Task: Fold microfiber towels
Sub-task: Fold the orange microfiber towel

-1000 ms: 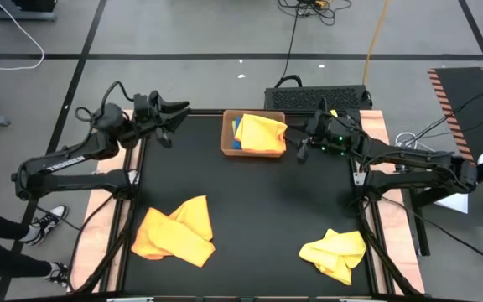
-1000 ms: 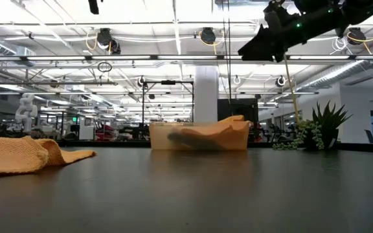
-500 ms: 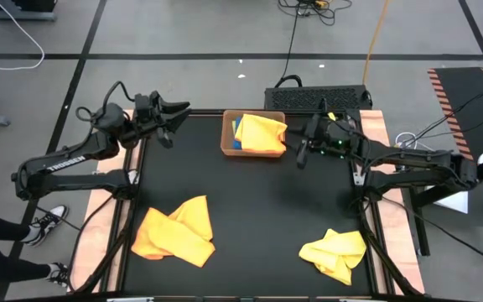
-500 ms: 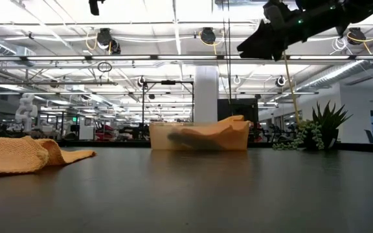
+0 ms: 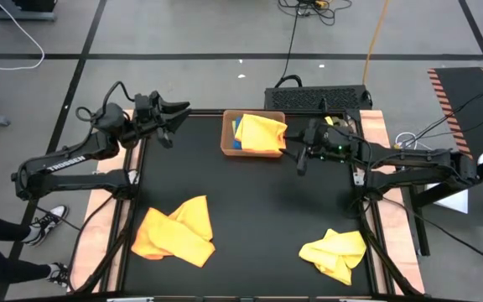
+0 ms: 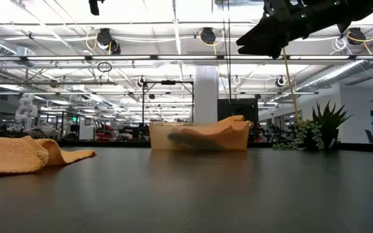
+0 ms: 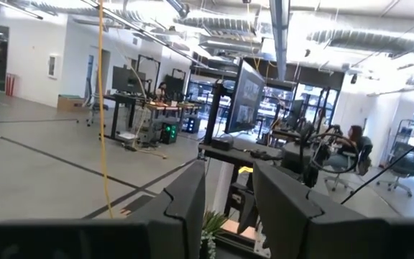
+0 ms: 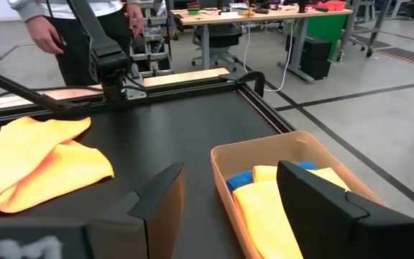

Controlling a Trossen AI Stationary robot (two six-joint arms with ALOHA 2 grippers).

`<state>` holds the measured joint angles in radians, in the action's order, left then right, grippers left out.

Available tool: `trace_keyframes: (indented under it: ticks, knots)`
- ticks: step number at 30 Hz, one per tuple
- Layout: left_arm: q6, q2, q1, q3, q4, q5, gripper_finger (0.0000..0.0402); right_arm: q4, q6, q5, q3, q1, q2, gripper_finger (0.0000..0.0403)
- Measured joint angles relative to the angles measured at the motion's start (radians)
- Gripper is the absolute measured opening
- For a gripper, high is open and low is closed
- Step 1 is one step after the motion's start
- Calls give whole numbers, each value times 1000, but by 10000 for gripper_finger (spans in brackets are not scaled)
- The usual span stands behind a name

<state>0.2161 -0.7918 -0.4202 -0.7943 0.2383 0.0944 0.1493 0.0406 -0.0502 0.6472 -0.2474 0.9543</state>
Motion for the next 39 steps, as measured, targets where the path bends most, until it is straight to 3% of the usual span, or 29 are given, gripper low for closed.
trace_keyframes:
  ticks: [9, 13, 17, 22, 27, 35, 39]
  knots:
    - [131, 0, 0, 1, 27, 9, 118, 0, 0, 0, 0, 34, 0, 212]
    - [160, 0, 2, 1, -3, 91, 118, 4, -4, 0, 0, 41, 0, 212]
    - [177, -27, 47, 1, -148, 190, 118, -3, 1, 3, 0, 41, 0, 212]
    - [129, -107, 177, 2, -424, 183, 118, -4, 0, 3, 0, 41, 0, 212]
    - [135, -213, 356, 1, -629, 57, 117, -5, -1, 3, 0, 41, 0, 212]
    - [222, -370, 660, 0, -678, -52, 117, -6, 0, 3, 0, 41, 0, 212]
    - [261, -439, 760, 0, -684, -68, 117, -5, 0, 4, 0, 41, 0, 212]
